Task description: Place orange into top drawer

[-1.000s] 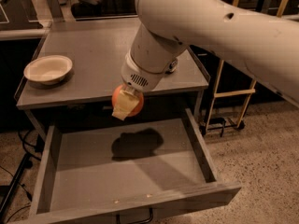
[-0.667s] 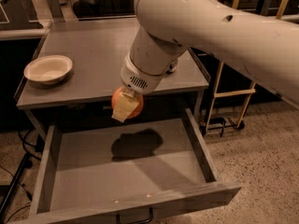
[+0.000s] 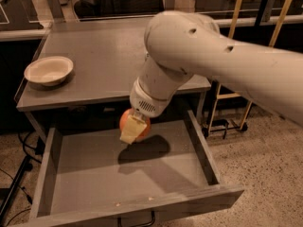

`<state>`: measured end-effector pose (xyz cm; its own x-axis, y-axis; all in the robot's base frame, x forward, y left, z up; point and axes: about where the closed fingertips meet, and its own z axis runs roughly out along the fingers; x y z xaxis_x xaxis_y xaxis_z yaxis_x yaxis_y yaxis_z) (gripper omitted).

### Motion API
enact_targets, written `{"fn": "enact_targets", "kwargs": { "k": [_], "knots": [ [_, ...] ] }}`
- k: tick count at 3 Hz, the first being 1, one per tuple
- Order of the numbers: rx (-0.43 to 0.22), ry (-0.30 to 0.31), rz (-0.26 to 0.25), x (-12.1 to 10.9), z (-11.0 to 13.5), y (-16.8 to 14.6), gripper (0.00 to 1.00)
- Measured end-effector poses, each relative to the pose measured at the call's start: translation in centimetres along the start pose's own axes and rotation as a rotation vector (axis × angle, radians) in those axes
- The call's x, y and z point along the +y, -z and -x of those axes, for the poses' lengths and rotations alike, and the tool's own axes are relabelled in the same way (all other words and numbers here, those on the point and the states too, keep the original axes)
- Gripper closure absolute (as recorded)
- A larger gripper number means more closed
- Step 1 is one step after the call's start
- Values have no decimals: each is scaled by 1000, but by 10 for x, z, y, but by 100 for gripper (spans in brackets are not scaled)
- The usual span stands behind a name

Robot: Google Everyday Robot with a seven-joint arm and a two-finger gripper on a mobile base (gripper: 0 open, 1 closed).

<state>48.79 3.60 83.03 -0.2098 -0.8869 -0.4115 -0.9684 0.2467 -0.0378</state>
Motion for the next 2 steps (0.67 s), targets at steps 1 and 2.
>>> {"fn": "enact_targets", "kwargs": {
  "k": [1,2],
  "knots": [
    [6,-46,26,18,-31,-29,100],
    [-1,-124,37,35,-69,-77,100]
  ]
}}
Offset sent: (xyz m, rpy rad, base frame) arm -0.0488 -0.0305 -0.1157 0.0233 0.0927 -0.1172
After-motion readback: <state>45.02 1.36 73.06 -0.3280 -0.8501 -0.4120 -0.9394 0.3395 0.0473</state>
